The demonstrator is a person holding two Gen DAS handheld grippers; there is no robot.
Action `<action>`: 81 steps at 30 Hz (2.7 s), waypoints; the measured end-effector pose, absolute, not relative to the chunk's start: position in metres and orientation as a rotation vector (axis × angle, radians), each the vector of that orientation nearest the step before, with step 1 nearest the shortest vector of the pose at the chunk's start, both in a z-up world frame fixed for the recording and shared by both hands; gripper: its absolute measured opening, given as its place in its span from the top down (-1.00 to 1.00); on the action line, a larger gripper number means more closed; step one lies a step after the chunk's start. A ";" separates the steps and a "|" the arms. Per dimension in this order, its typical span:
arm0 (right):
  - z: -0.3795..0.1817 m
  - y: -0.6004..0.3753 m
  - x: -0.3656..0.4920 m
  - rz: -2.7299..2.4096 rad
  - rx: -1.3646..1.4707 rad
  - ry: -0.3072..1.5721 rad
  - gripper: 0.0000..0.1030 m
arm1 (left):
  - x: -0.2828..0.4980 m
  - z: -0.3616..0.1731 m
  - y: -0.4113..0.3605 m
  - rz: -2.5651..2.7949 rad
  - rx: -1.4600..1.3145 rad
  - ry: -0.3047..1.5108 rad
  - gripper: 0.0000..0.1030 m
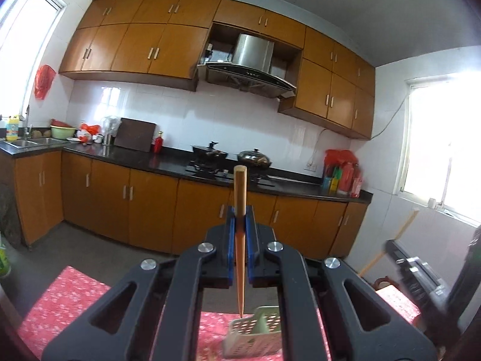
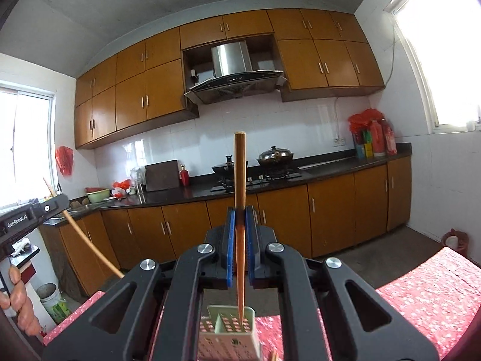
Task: Organize utensils
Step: 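Open the left tool dropping its chopstick into the holder while the right tool releases its own, then lower the left tool and grasp another chopstick while the right tool grasps one too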
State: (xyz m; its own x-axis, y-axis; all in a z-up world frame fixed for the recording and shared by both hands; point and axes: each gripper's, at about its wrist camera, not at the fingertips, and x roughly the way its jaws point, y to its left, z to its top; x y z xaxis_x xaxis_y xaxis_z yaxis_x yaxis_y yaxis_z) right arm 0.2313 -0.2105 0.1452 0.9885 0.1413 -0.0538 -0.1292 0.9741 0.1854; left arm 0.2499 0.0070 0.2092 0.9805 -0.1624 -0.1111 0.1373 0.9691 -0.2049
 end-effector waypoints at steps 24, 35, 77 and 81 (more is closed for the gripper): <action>0.077 -0.247 0.184 0.061 0.185 0.315 0.10 | 0.228 0.128 0.048 -0.075 -0.222 0.287 0.28; -0.083 -0.234 0.186 0.148 0.191 0.876 0.72 | 0.197 -0.017 0.082 -0.039 -0.169 0.696 0.28; -0.100 -0.241 0.182 0.044 0.129 0.887 0.85 | 0.210 -0.093 0.038 -0.067 -0.037 0.920 0.85; -0.101 -0.251 0.194 0.005 0.133 0.876 0.85 | 0.223 -0.093 0.064 -0.012 -0.066 0.908 0.84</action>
State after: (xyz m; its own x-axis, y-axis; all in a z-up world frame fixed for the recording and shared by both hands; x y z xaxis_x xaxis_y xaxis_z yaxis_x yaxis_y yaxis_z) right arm 0.1939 -0.2508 -0.1007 0.6410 0.0594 -0.7652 0.0498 0.9917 0.1186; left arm 0.2230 0.0635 -0.0933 0.6155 -0.0381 -0.7872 -0.0176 0.9979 -0.0621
